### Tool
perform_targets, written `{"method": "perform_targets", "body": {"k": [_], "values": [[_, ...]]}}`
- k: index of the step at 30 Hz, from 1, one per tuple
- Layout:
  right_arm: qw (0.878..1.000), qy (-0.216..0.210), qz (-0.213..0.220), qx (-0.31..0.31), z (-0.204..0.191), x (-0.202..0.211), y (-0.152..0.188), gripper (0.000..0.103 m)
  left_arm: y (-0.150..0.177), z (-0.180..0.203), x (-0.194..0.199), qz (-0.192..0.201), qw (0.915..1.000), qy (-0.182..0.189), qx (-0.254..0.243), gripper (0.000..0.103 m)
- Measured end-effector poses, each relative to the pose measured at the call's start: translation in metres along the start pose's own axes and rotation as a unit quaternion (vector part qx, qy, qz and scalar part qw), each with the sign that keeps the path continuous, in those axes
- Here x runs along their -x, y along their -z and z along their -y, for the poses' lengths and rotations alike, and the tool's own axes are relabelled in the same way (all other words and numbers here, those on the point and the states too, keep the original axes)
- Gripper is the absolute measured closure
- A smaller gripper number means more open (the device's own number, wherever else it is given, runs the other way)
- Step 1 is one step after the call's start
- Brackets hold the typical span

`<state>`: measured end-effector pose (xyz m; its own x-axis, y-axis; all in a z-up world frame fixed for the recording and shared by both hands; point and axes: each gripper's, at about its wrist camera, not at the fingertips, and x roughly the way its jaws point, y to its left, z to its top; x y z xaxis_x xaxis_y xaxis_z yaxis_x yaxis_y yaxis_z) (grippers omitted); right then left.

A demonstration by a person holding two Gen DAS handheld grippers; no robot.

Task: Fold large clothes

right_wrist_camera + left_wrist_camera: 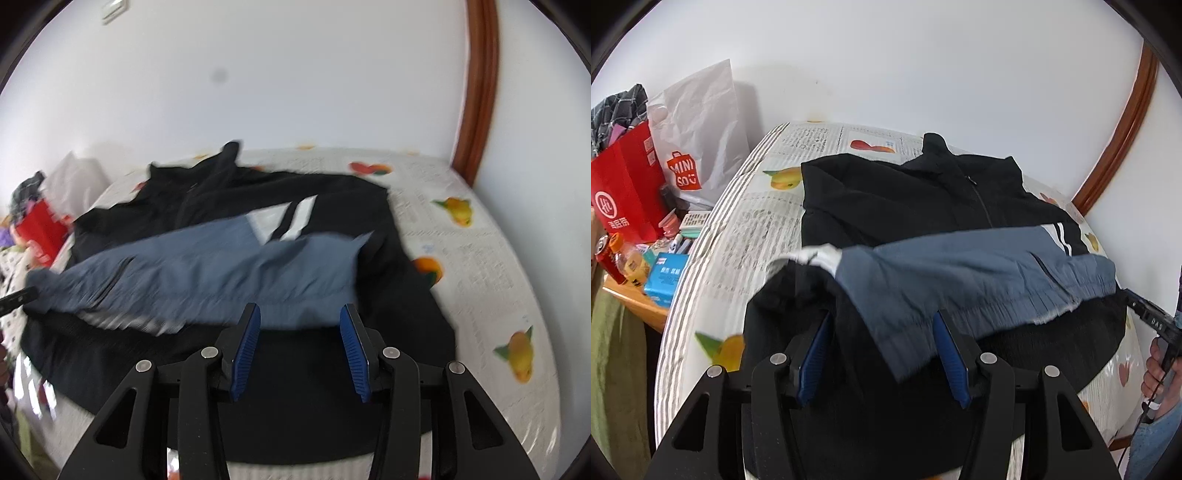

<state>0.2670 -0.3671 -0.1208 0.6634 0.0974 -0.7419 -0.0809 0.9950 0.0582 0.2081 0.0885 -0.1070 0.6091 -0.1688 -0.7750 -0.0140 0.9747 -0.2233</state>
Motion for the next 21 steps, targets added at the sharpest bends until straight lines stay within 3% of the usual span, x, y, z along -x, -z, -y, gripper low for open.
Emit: {"method": "perform_targets", "body": {"k": [5,7,11,14,21], "values": [[0.998,-0.033,-0.037,0.025,-0.023,-0.011,0.026,0.062,0.021,0.006,0.015,-0.008,0.9998,-0.004,-0.020,0.050],[0.998,-0.040,-0.049,0.023,-0.030,-0.022,0.033,0.077,0.028,0.009,0.018,-0.011,0.9996,0.000,-0.026,0.050],[0.997,-0.034,-0.059,0.023,-0.039,-0.038,0.039,0.081,0.040,0.016,0.013,-0.029,0.9990,0.006,-0.035,0.051],[0.997,-0.032,-0.059,0.023,-0.045,-0.044,0.039,0.082,0.046,0.024,0.001,-0.042,0.9979,0.006,-0.049,0.066],[0.997,-0.026,-0.068,0.016,-0.050,-0.058,0.036,0.082,0.049,0.033,-0.029,-0.047,0.9964,-0.033,-0.062,0.080]]}}
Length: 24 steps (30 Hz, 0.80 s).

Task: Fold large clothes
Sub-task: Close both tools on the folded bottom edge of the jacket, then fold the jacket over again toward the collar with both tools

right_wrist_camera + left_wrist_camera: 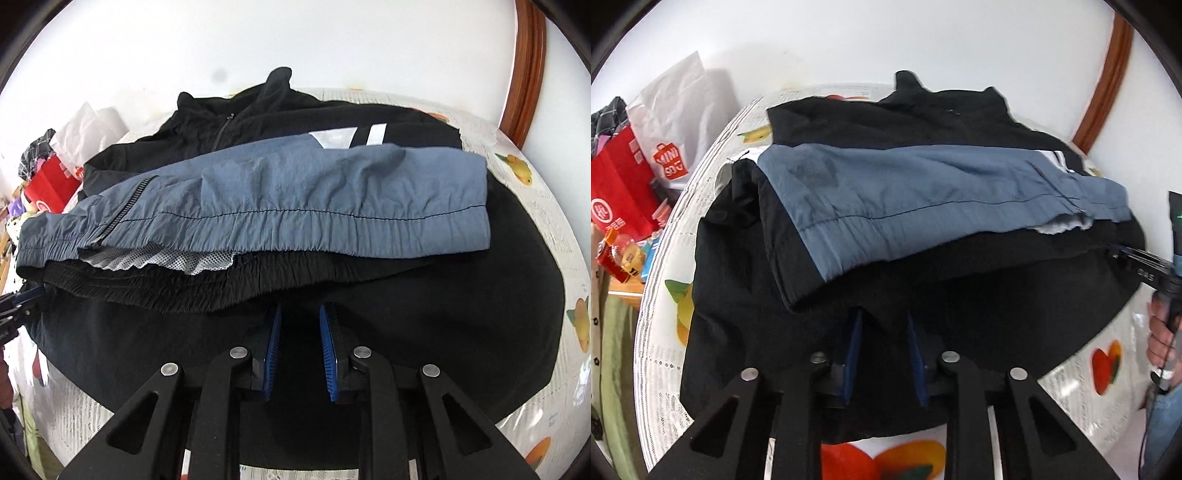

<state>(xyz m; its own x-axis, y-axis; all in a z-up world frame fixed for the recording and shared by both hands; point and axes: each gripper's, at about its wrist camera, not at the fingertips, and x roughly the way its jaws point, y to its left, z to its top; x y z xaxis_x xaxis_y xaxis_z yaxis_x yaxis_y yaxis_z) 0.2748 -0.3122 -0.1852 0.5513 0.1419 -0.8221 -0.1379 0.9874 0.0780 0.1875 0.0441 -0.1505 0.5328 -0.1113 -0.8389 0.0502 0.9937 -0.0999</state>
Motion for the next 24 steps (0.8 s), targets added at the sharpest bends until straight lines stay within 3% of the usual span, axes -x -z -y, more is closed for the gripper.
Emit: {"method": "perform_targets", "body": {"k": [14,20,24], "values": [[1.000,-0.017,0.014,-0.018,-0.015,-0.009,-0.025,0.082,-0.043,-0.016,-0.012,0.033,0.9987,-0.038,-0.008,0.080],[0.999,-0.022,0.035,-0.021,-0.017,-0.001,-0.041,0.082,-0.069,-0.019,-0.018,0.051,0.9981,-0.034,-0.008,0.080],[0.998,-0.022,0.055,-0.026,-0.009,0.000,-0.060,0.082,-0.090,-0.021,-0.022,0.064,0.9979,-0.012,0.004,0.080]]}}
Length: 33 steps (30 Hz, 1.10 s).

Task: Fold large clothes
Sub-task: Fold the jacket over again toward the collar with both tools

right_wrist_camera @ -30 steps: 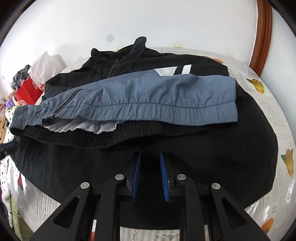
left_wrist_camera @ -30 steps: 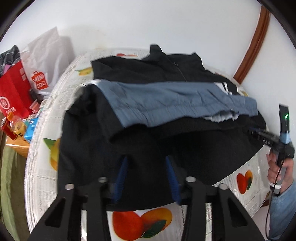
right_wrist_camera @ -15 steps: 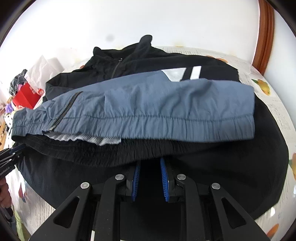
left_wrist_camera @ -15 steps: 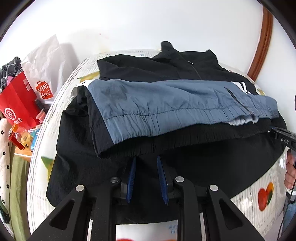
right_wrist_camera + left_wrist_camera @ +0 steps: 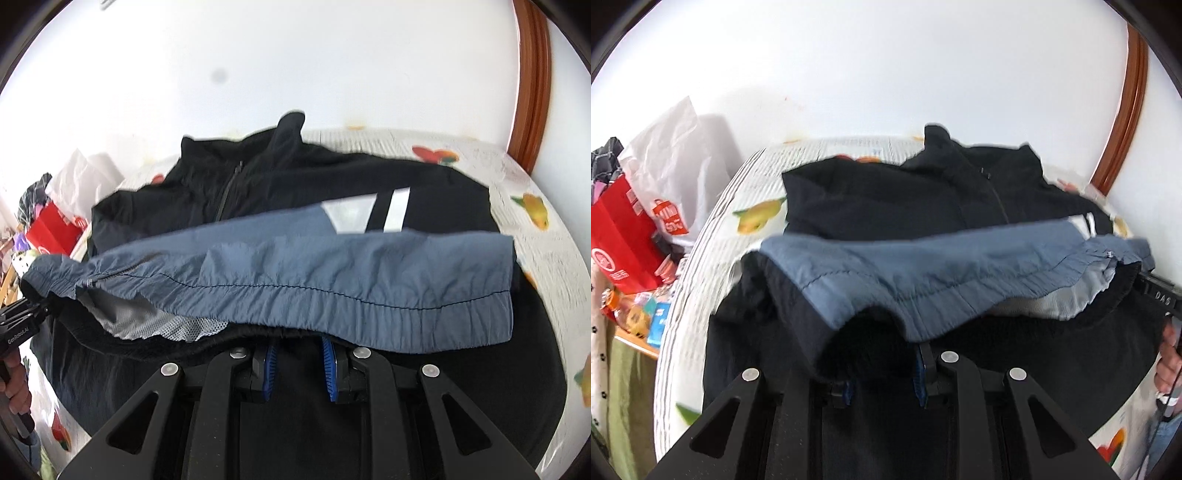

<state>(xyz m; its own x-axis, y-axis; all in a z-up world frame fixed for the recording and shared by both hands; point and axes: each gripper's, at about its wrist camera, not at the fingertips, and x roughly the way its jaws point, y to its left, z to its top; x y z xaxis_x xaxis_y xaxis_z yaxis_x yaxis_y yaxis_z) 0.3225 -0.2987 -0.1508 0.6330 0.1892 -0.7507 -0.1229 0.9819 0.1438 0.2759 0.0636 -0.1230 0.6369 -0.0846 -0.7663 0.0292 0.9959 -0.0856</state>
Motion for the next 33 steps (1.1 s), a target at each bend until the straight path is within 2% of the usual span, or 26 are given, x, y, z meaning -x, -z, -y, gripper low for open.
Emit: {"method": "perform_targets", "body": {"k": [4,9,12,16,18,22,29,33], "values": [[1.000,0.003,0.018,0.006,0.004,-0.001,-0.020,0.082,-0.023,-0.001,-0.003,0.022,0.9995,0.020,0.011,0.080],[0.999,0.021,0.038,0.003,0.012,-0.010,-0.044,0.082,-0.054,0.000,-0.013,0.031,0.9991,0.024,0.016,0.079],[0.998,0.047,0.041,-0.001,0.019,-0.019,-0.055,0.082,-0.066,-0.001,-0.018,0.030,0.9980,0.048,0.029,0.070],[0.997,0.077,0.024,-0.013,0.033,-0.037,-0.064,0.082,-0.076,0.001,-0.016,0.042,0.9961,0.071,0.032,0.053],[0.996,0.085,0.013,-0.019,0.040,-0.044,-0.066,0.082,-0.079,0.003,-0.014,0.054,0.9964,0.060,0.024,0.051],[0.995,0.102,0.010,-0.019,0.051,-0.052,-0.067,0.082,-0.078,0.000,-0.021,0.050,0.9984,0.027,0.011,0.051],[0.992,0.121,0.004,-0.047,0.082,-0.064,-0.070,0.082,-0.069,-0.015,-0.056,0.011,0.9994,-0.029,0.016,0.051],[0.991,0.125,0.001,-0.049,0.091,-0.071,-0.070,0.082,-0.067,-0.023,-0.075,-0.009,0.9988,-0.037,0.031,0.051]]}}
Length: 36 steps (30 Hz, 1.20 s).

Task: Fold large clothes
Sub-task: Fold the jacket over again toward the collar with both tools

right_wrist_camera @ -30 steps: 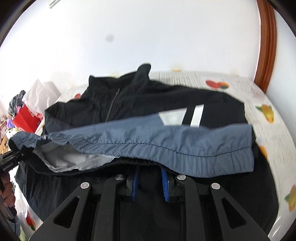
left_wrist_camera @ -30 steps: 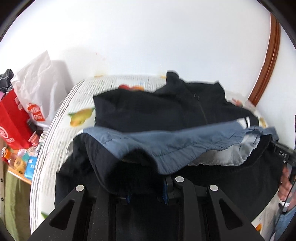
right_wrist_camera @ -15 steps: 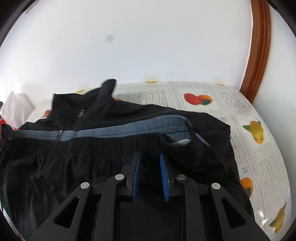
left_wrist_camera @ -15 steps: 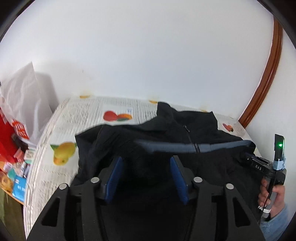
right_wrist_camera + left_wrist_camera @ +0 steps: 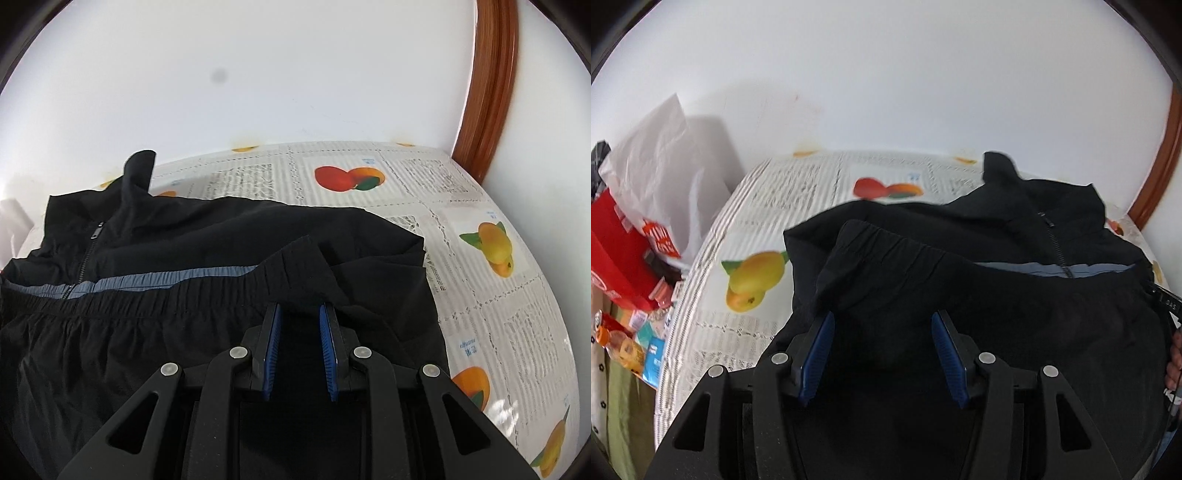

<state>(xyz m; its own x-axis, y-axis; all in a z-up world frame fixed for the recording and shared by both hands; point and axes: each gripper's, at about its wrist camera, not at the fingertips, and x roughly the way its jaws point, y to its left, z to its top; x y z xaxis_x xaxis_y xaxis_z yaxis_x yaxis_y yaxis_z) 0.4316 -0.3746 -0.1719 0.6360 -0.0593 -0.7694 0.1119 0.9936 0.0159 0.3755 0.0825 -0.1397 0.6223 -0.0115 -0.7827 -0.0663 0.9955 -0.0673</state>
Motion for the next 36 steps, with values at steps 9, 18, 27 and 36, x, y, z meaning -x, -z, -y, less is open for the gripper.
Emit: {"method": "perform_targets", "body": {"k": [9,18,27,36], "values": [[1.000,0.002,0.003,0.013,0.007,-0.012,0.000,0.082,0.006,0.007,-0.010,-0.015,0.9999,0.001,-0.004,0.051],[0.999,0.032,0.000,0.027,0.028,-0.004,-0.003,0.081,0.019,0.012,0.006,-0.022,0.9994,0.025,-0.007,0.051],[0.998,-0.046,0.023,0.032,-0.032,0.069,0.032,0.076,0.040,-0.007,0.039,-0.019,0.9995,0.018,0.018,0.051],[0.986,-0.114,-0.003,0.122,-0.152,0.079,0.085,0.071,0.075,-0.029,0.079,-0.019,0.9992,0.004,0.035,0.051]]}}
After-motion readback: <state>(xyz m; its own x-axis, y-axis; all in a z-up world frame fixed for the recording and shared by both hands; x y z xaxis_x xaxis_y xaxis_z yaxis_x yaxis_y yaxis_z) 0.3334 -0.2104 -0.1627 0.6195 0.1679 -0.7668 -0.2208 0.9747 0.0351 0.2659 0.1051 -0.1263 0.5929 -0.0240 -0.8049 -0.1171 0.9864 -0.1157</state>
